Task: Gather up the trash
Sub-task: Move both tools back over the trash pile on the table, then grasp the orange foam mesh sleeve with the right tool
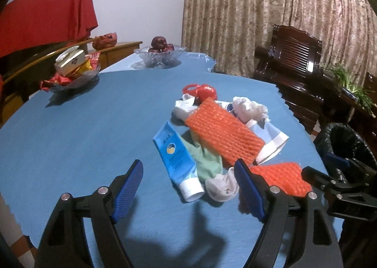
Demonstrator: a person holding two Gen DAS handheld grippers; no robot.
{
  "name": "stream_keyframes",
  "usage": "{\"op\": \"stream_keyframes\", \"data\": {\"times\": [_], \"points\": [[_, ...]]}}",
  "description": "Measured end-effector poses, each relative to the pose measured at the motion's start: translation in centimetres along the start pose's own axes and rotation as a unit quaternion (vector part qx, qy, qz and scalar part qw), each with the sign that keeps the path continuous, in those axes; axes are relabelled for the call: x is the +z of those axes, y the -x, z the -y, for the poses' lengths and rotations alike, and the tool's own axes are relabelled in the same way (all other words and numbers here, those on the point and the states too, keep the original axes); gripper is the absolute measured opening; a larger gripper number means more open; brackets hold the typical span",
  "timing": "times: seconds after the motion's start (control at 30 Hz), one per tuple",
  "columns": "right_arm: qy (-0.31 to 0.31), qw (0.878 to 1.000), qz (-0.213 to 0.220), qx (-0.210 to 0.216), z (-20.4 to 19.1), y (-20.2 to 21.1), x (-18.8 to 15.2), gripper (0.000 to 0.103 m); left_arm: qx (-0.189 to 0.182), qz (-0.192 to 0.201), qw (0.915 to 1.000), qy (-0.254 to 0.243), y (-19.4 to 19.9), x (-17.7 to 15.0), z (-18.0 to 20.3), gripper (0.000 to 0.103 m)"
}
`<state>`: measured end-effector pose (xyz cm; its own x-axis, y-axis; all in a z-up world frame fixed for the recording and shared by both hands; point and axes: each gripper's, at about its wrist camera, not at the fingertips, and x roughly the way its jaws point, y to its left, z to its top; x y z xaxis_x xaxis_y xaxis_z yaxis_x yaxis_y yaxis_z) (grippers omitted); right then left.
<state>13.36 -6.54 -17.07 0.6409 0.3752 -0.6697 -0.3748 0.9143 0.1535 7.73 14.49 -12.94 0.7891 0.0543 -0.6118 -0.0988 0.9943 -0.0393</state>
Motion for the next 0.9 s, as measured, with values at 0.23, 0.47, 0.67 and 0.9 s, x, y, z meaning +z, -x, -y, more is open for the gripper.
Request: {"op": "stream_keyframes", "data": {"times": [0.23,0.47,0.67,0.9], "points": [[0.013,1.0,-0.023,0.007,-0.6,-1.1,-0.9,0.083,0.003,-0.004,1.0,0.007,-0.2,-0.1,-0.7,0.078],[0.012,0.999,-0.035,0.011,-0.4,-1.8,-1.5,0.078,0.004,-0.009,0.9999,0.009,-0.7,-0.4,-1.1,0.078],[0.012,0.997,-0.051,0.051,-0.9,-2.4,-1.6,0.052,0.003,-0.013,0.9999,0.008,-0.9,-0.5,-1.0,0.078],[0.003,0.997,-0.038,0.06,0.0,-1.0,-0.7,0.024,-0.013,-0.019,0.9997,0.001,-1.3,-0.7,-0.1,0.077]]}}
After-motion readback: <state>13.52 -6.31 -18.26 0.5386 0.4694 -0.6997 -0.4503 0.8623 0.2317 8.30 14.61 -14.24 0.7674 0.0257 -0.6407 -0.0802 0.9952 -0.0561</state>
